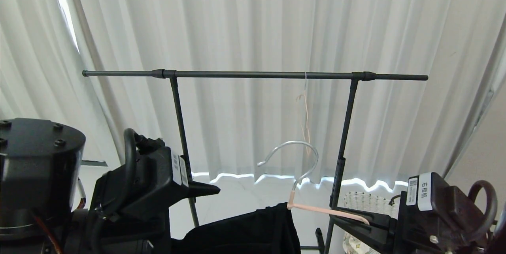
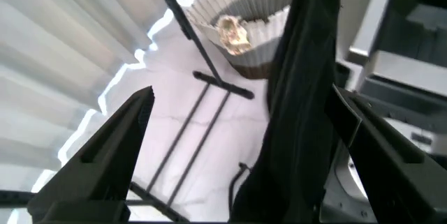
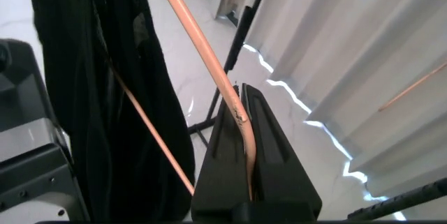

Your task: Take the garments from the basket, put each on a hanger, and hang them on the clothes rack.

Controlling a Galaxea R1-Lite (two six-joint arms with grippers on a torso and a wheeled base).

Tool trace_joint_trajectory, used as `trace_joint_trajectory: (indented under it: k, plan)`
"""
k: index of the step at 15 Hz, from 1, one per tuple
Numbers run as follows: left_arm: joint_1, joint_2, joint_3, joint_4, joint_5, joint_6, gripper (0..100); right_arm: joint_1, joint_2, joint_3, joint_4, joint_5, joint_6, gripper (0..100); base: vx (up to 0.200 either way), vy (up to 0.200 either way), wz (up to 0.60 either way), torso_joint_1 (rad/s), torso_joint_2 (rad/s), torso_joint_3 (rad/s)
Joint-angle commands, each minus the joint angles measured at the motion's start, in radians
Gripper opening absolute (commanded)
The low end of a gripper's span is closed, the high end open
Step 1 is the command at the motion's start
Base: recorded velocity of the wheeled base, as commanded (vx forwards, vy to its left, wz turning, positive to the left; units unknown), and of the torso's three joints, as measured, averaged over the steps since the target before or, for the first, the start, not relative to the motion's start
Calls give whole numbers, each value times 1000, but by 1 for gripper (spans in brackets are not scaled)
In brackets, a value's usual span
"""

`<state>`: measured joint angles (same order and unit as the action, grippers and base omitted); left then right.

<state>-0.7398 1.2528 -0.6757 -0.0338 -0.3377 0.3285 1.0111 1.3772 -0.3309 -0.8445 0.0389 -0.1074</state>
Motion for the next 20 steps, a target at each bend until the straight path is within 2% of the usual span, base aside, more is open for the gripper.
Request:
trace_joint_trajectory:
  k: [1, 7, 8, 16, 17, 20]
  plan:
    - [-12, 8, 22, 0, -18, 3, 100, 21, 0, 9, -1, 1, -1, 0, 0, 0, 0, 0, 0, 0]
    - [-58, 19, 38, 0, -20, 20, 100, 44, 2, 13, -1, -4, -5, 0, 0, 0, 0, 0, 0, 0]
    - [-66, 22, 39, 0, -20, 20, 0, 44, 2, 13, -1, -4, -5, 0, 0, 0, 0, 0, 0, 0]
    - [-75, 22, 70, -1, -20, 20, 0, 44, -9, 18, -2, -8, -6, 0, 0, 0, 0, 0, 0, 0]
    - [-75, 22, 70, -1, -18, 20, 0, 44, -9, 21, -1, -8, -6, 100, 0, 0, 0, 0, 0, 0]
    - [-66, 24, 77, -1, -15, 15, 0, 43, -24, 52, -1, -16, -15, 100, 0, 0, 0, 0, 0, 0]
